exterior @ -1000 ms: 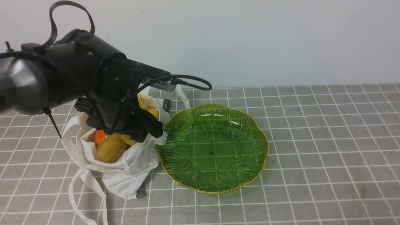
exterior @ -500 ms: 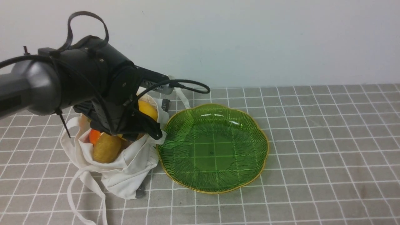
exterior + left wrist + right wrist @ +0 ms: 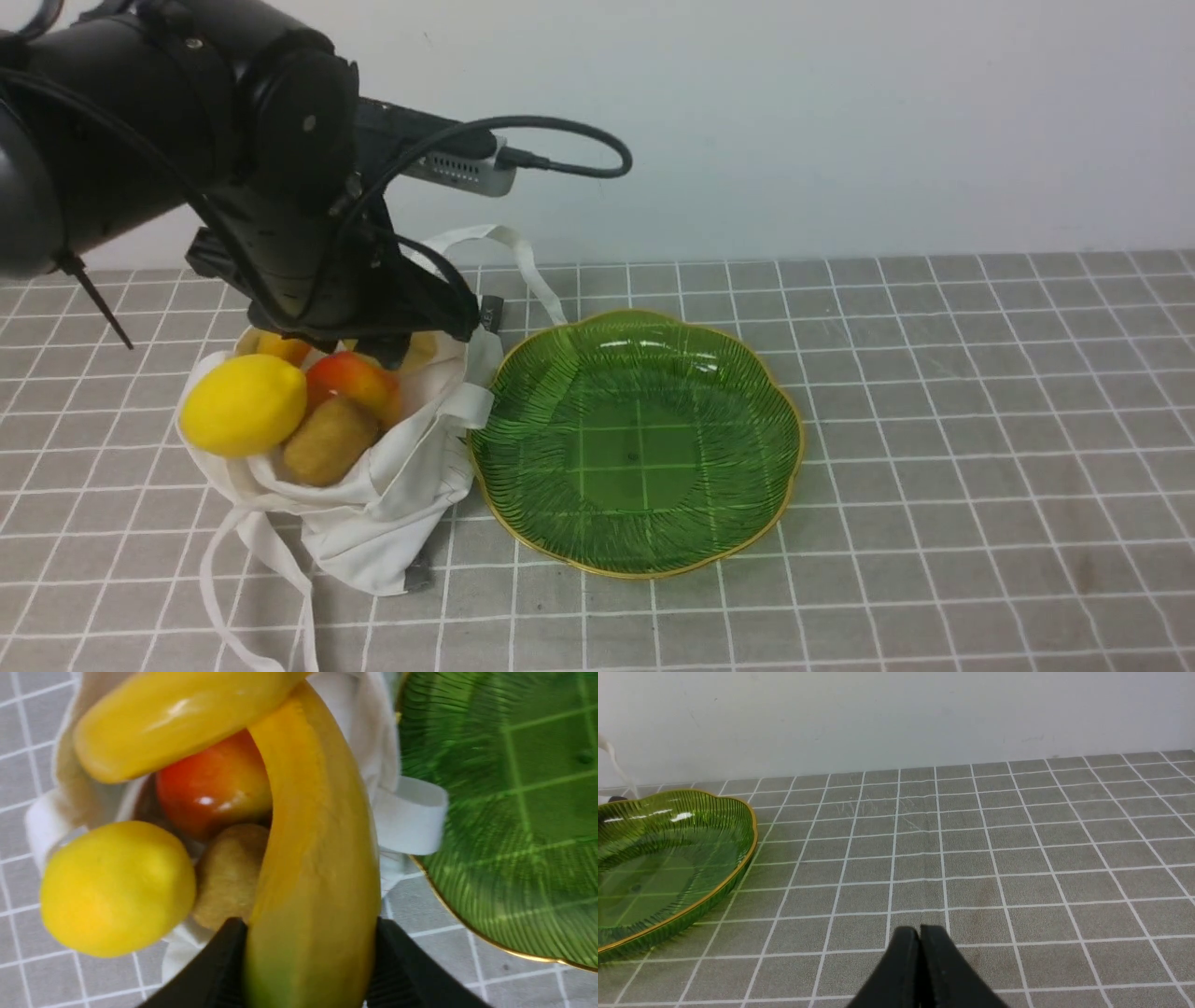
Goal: Take the fruit out of the bag on the grey coffee tablecloth and place them on the plate.
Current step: 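Reach into the white bag and grasp the banana with the left gripper, then place the banana on the plate with the left gripper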
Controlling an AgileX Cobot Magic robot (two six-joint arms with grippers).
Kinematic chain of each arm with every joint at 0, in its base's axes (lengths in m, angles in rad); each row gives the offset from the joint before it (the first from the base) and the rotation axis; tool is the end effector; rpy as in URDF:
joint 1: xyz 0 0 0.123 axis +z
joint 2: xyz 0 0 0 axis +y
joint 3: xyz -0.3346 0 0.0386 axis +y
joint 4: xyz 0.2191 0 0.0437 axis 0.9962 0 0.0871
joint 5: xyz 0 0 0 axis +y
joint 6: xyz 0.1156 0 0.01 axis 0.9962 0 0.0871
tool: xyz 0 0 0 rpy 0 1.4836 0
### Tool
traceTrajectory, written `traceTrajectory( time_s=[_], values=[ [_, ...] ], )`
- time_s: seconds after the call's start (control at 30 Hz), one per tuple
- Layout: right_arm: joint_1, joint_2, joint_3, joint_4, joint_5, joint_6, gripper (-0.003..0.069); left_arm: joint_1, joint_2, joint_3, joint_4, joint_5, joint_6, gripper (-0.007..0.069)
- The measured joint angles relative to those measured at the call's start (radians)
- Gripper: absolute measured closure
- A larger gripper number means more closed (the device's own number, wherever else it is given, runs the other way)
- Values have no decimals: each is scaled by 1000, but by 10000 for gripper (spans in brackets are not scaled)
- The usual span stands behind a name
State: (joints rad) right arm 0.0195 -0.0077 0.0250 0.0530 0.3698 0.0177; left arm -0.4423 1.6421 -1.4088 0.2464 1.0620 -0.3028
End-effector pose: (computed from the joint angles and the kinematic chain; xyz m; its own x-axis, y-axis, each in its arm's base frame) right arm -0.0043 0.0021 0.1646 -0.2968 0.0613 -0.9530 -0.0179 0.9974 0.0697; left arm 0.3062 -0.1177 0.3404 -0.8895 0.2268 -0.3967 0.1906 0.9732 0.1289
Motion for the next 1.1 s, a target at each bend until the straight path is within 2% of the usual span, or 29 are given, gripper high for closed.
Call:
traceTrajectory(
  time_s=[0.13,0.23,0.43,0.6,0.8,0.93,1.1],
  values=[
    [0,0,0,0,0,0,673,0,0,-26,-25,14,10,335],
    [0,0,0,0,0,0,673,0,0,-81,-71,81,41,335],
    [0,0,0,0,0,0,673,0,0,-176,-213,169,177,335],
    [0,0,0,0,0,0,673,0,0,-192,-373,173,293,335],
    [0,0,0,0,0,0,673,0,4,-192,-520,171,362,335],
    [0,0,0,0,0,0,673,0,34,-192,-628,107,419,335],
    [0,0,0,0,0,0,673,-12,96,-194,-705,53,478,335]
  ],
)
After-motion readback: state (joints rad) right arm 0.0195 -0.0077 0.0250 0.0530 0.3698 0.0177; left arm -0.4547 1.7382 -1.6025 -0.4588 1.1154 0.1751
